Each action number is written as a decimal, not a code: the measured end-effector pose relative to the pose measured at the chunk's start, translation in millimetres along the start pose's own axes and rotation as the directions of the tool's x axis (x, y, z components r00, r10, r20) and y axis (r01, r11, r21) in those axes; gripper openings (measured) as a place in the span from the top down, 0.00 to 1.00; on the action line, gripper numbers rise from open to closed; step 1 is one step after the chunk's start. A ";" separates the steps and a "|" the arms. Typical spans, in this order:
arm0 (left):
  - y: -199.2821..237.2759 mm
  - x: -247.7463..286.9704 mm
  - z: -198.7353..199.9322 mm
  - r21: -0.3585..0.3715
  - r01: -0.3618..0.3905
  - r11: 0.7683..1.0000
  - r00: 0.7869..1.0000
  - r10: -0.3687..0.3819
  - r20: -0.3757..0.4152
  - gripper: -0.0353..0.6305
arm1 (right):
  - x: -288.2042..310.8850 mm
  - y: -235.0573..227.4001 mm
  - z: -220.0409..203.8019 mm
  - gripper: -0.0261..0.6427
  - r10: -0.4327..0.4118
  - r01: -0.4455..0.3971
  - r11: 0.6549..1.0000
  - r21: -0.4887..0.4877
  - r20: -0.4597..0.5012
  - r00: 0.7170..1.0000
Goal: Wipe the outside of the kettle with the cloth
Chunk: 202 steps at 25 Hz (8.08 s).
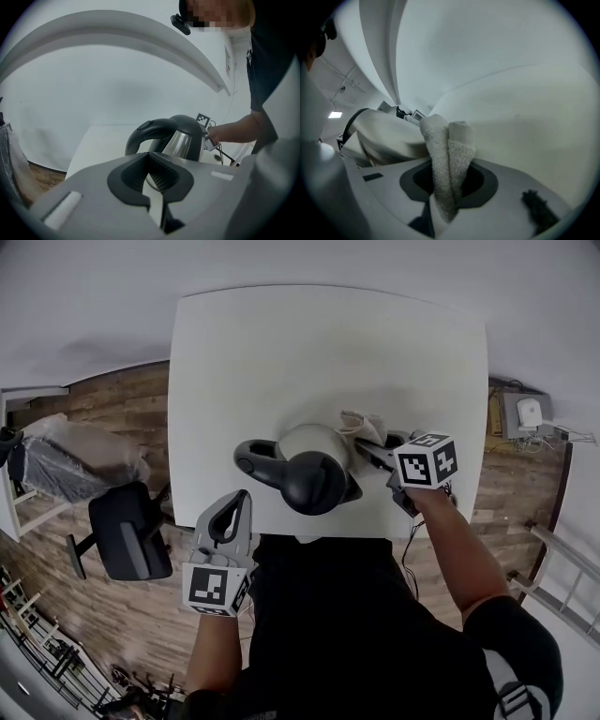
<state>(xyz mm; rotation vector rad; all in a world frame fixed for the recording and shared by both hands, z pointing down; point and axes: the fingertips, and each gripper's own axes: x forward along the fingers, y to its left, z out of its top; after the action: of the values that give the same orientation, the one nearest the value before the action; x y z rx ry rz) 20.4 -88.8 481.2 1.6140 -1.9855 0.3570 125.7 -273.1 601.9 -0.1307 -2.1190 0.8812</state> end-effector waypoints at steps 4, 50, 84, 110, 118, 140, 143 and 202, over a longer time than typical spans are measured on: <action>7.3 7.4 -4.6 -0.016 0.003 1.000 1.000 -0.003 -0.026 0.94 | 8.5 -7.7 1.0 0.82 -0.014 0.014 1.000 0.015 -0.012 1.000; 58.8 4.2 -15.5 -0.003 0.192 0.981 0.980 -0.191 0.056 0.94 | -26.6 87.3 79.8 0.82 -0.243 0.148 0.859 -0.490 -0.136 0.960; 77.0 10.3 -43.5 -0.058 0.120 0.991 0.993 -0.120 0.007 0.94 | 83.5 -3.0 43.0 0.82 -0.195 -0.017 0.901 -0.432 -0.441 0.876; 50.1 11.0 -9.3 0.029 0.298 0.954 0.948 -0.300 0.104 0.94 | -26.1 165.9 106.7 0.82 -0.262 -0.189 0.469 -0.863 -0.340 0.903; 62.7 7.1 -19.2 -0.023 0.258 0.966 0.960 -0.253 0.117 0.94 | 16.4 154.6 106.3 0.82 -0.327 -0.363 0.377 -0.852 -0.489 0.809; 91.2 -17.2 -65.3 -0.159 0.157 0.975 0.987 -0.148 0.067 0.94 | 134.2 85.5 51.1 0.82 -0.432 -0.599 0.312 -0.738 -0.672 0.602; 91.6 -22.2 -67.0 -0.151 0.154 0.976 0.987 -0.144 0.071 0.94 | 141.9 76.2 48.1 0.82 -0.448 -0.599 0.321 -0.733 -0.675 0.586; 100.8 -19.4 63.8 0.567 0.641 0.517 0.672 -0.735 -0.090 0.94 | -85.1 205.3 90.7 0.82 -0.911 0.891 0.411 -0.190 -0.088 0.402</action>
<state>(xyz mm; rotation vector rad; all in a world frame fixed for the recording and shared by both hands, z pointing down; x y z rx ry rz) -89.7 -82.1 431.9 2.7417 -1.1705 0.5211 75.4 -200.4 378.8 0.8255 -1.6536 0.0452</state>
